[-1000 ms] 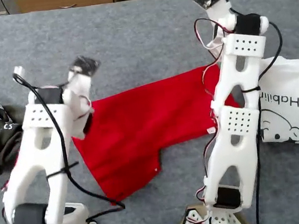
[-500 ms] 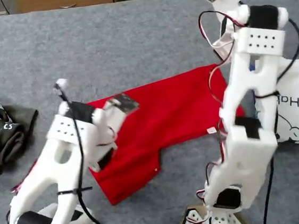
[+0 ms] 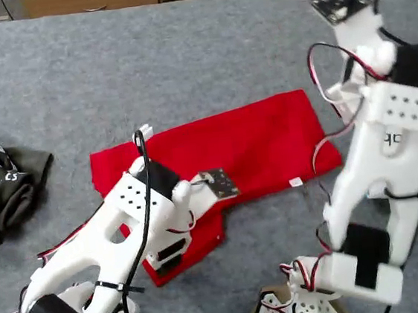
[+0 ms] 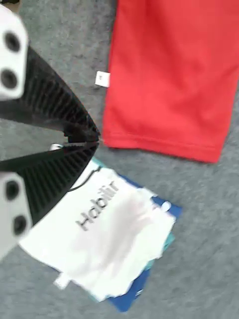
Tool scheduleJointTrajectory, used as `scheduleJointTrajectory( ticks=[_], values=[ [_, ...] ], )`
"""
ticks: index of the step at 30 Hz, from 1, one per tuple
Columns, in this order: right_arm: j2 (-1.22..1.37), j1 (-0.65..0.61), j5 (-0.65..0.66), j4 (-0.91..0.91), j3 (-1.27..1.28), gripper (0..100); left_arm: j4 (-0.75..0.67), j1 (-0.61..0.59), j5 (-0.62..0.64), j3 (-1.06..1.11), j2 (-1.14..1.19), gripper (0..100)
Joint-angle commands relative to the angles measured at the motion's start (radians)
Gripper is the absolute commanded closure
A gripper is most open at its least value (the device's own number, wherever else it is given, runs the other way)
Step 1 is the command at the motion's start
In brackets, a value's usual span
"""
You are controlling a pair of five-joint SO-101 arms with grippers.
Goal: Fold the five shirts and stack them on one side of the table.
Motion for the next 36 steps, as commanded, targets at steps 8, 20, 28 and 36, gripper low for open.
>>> scheduleJointTrajectory(
  ticks=[8,20,28,36],
  values=[
    [-0.254,0.081,0.032,0.017,0.156,99.4,-0.155,0.018,-0.003,0.147,-0.021,81],
    [-0.348,0.081,0.041,0.017,0.236,99.4,-0.453,0.101,0.075,0.336,-0.019,80],
    [-0.357,0.081,0.041,0.017,0.237,99.4,-0.52,0.064,0.075,0.382,-0.018,81],
    [-0.357,0.081,0.041,0.017,0.232,99.4,-0.571,0.064,0.074,0.434,-0.016,89]
  ],
)
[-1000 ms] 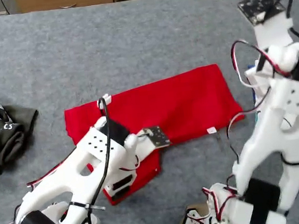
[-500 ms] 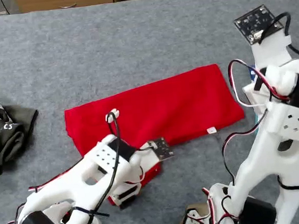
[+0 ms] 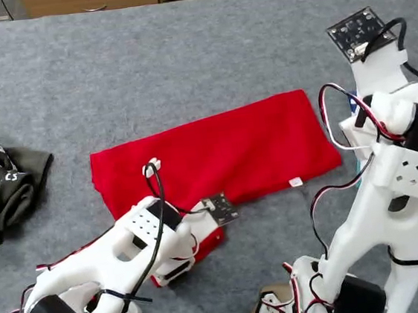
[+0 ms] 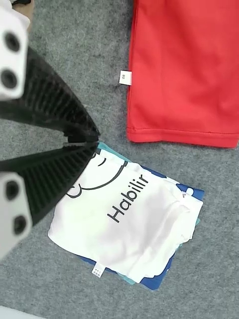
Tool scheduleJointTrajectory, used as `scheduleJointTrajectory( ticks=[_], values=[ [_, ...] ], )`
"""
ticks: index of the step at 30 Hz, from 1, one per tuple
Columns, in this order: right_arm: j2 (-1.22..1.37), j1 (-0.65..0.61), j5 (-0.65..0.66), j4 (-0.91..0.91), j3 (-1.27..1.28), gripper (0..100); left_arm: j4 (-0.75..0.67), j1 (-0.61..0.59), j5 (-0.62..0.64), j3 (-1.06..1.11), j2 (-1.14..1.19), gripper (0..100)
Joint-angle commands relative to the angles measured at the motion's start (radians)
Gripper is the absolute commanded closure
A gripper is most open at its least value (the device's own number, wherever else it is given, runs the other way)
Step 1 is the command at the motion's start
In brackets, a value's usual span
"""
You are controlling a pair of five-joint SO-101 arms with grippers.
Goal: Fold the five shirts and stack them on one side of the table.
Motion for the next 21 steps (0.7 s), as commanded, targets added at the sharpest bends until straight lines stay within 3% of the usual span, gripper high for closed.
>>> scheduleJointTrajectory(
  ticks=[1,10,16,21],
  values=[
    [-0.033,0.016,0.012,0.015,-0.004,99.4,-0.029,-0.003,0.008,0.014,-0.015,90],
    [-0.033,0.016,0.012,0.015,-0.004,99.4,-0.018,-0.002,0.008,0.0,-0.028,98],
    [-0.033,0.016,0.012,0.015,-0.002,99.4,0.176,-0.011,0.005,-0.187,-0.028,98],
    [-0.033,0.016,0.012,0.014,-0.004,99.4,0.258,-0.011,0.006,-0.344,-0.028,98]
  ],
)
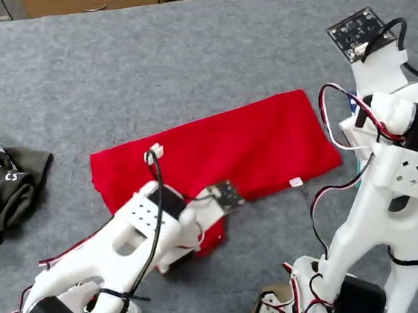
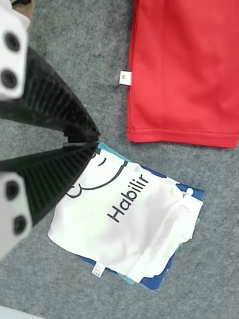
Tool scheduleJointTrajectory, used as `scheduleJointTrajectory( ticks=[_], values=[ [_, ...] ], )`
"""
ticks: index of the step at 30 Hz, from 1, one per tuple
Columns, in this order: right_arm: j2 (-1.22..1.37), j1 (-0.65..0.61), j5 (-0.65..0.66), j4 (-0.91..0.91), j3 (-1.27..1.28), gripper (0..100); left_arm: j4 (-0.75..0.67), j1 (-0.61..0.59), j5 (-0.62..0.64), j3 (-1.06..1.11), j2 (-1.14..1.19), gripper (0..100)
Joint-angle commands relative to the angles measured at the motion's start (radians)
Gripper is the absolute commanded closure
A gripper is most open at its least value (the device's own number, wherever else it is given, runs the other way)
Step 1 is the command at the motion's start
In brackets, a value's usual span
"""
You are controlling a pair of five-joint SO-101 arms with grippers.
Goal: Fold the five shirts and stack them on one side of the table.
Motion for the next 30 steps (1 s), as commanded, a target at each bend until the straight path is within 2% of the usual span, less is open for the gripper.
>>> scheduleJointTrajectory(
  ticks=[1,6,15,20,25,30],
  values=[
    [-0.033,0.015,0.012,0.014,-0.004,99.4,0.061,-0.011,0.005,-0.14,-0.016,98],
    [-0.033,0.015,0.012,0.014,-0.004,99.4,0.075,-0.037,0.003,-0.221,-0.005,98],
    [-0.033,0.015,0.012,0.014,-0.001,99.4,-0.011,-0.216,-0.078,-0.25,-0.004,98],
    [-0.033,0.015,0.012,0.014,0.001,99.4,-0.038,-0.255,-0.097,-0.241,-0.004,98],
    [-0.033,0.015,0.012,0.014,0.001,99.4,-0.041,-0.262,-0.066,-0.247,-0.004,84],
    [-0.033,0.015,0.012,0.015,0.001,99.4,-0.153,-0.318,-0.049,-0.222,0.002,83]
  ],
)
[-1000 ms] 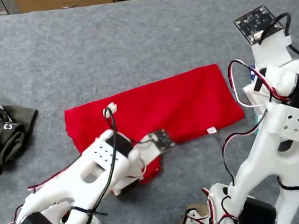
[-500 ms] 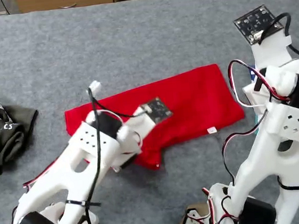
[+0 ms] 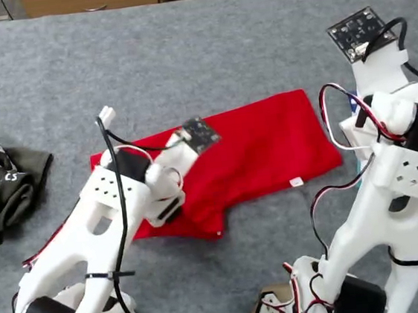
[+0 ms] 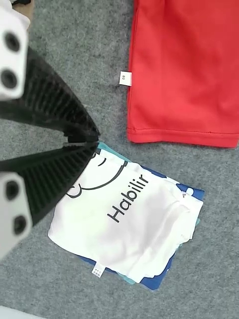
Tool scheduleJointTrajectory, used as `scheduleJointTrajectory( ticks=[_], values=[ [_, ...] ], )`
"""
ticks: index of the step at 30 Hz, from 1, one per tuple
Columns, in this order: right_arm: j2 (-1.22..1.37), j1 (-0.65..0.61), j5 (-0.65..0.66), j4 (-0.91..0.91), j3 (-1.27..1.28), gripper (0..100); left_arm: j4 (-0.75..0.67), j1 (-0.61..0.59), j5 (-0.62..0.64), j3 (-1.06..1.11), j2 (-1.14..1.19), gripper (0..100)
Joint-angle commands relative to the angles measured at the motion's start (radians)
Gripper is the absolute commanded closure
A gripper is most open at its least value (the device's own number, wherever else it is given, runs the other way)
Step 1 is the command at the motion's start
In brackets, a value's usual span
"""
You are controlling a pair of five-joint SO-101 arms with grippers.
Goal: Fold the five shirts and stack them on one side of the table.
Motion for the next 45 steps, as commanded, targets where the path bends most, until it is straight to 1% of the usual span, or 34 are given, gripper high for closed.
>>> scheduleJointTrajectory(
  ticks=[1,5,9,14,16,19,23,29,33,38,43,45],
  values=[
    [-0.033,0.015,0.012,0.015,0.001,99.4,-0.091,-0.052,0.011,-0.015,0.008,83],
    [-0.033,0.015,0.012,0.015,0.001,99.4,-0.14,-0.08,-0.014,-0.012,0.088,83],
    [-0.033,0.015,0.012,0.015,0.001,99.4,-0.141,-0.117,-0.029,-0.043,0.182,83],
    [-0.033,0.015,0.012,0.015,0.001,99.4,-0.123,-0.18,-0.031,-0.146,0.292,83],
    [-0.033,0.015,0.012,0.015,0.001,99.4,-0.069,-0.186,-0.037,-0.189,0.315,83],
    [-0.033,0.015,0.012,0.015,0.001,99.4,0.02,-0.172,-0.08,-0.23,0.318,83],
    [-0.033,0.015,0.014,0.015,0.001,99.4,0.074,-0.15,-0.08,-0.281,0.315,83],
    [-0.033,0.015,0.014,0.015,0.001,99.4,0.236,-0.135,-0.084,-0.402,0.315,83],
    [-0.033,0.015,0.014,0.015,0.001,99.4,0.325,-0.101,-0.081,-0.425,0.315,83],
    [-0.033,0.015,0.014,0.015,0.001,99.4,0.318,-0.091,-0.081,-0.414,0.325,83],
    [-0.033,0.015,0.014,0.015,0.001,99.4,0.189,-0.078,-0.084,-0.359,0.326,83],
    [-0.033,0.015,0.014,0.015,0.001,99.4,0.158,-0.078,-0.084,-0.342,0.326,83]
  ],
)
